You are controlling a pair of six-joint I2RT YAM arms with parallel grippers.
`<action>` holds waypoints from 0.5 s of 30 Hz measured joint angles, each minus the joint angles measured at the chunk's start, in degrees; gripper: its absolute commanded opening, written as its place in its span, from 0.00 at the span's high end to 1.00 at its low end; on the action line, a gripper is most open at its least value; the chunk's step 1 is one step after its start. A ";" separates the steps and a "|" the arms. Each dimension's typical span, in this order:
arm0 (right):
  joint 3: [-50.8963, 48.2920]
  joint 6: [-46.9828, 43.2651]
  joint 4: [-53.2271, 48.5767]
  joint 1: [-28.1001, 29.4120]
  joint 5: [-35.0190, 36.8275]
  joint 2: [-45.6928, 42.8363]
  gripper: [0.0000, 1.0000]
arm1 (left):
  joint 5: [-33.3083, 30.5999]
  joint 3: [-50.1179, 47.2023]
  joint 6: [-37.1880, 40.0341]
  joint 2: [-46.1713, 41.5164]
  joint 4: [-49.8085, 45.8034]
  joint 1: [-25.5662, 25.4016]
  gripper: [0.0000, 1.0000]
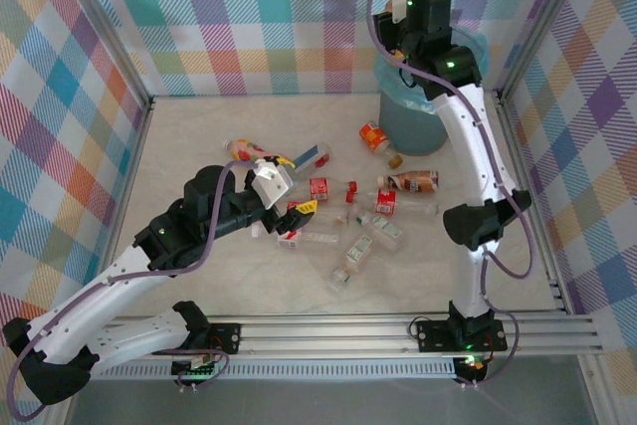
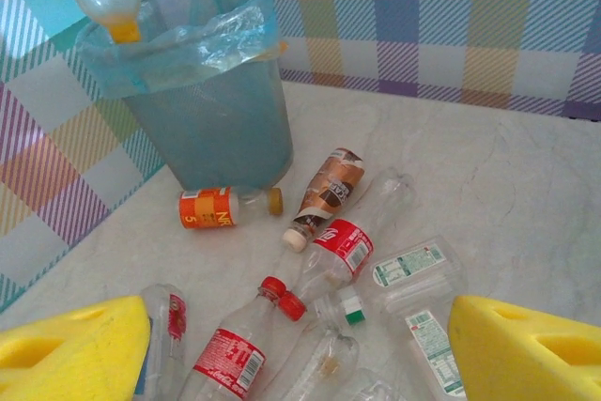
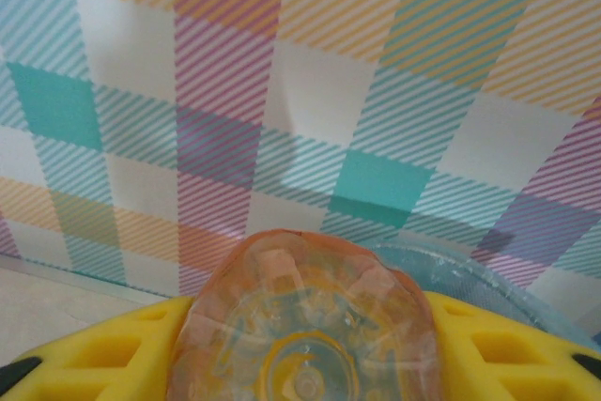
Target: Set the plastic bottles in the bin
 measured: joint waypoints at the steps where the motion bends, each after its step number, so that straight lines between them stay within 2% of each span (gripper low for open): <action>1: 0.04 0.24 -0.07 -0.13 0.28 0.85 0.60 | -0.35 -0.22 -0.31 0.00 0.00 0.13 0.17; 15: 0.28 8.41 -4.46 -3.10 3.48 7.80 0.55 | 0.57 -2.47 -4.20 1.46 2.03 3.89 0.17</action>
